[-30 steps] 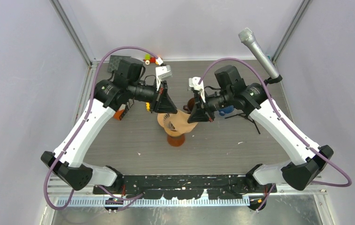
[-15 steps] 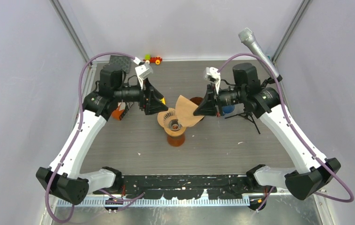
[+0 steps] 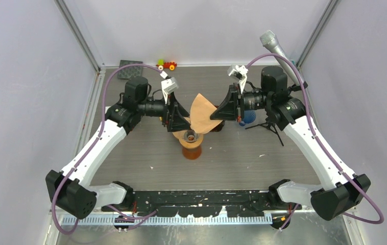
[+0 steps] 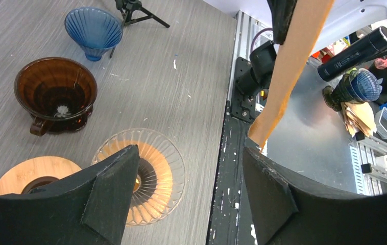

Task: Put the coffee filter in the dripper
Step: Place the coffee filter in the coffee dripper.

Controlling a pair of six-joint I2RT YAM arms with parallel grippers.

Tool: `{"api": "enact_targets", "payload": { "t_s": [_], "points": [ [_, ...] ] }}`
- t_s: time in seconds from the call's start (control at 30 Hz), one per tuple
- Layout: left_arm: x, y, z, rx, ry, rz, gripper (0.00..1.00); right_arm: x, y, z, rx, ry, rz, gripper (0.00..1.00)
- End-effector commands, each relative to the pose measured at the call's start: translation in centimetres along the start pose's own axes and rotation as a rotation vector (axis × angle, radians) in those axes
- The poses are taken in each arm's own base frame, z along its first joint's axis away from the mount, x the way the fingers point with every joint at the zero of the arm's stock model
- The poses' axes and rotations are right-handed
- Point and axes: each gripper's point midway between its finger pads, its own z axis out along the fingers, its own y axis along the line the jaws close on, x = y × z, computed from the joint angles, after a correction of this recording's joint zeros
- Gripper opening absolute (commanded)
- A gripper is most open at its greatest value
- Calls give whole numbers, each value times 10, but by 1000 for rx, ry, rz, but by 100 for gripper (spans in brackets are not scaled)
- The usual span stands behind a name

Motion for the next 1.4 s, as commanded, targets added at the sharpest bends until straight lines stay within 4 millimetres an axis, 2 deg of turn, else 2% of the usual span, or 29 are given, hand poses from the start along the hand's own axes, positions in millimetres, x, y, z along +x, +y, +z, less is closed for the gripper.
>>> {"api": "enact_targets", "payload": {
  "t_s": [0.0,0.77,1.2,1.37],
  "points": [
    [-9,-8,0,31,-33,63,75,-16,-2,-2,18,-48,-27,1],
    [-17,-15,-4,42,-38,79,71,-8,-19,0,73,-39,-18,1],
    [-16,-24,-7,68,-30,105,71,-5,-23,-1,91,-28,-27,1],
    [-20,-20,-6,53,-36,118,71,-4,-24,1,83,-22,-20,1]
  ]
}}
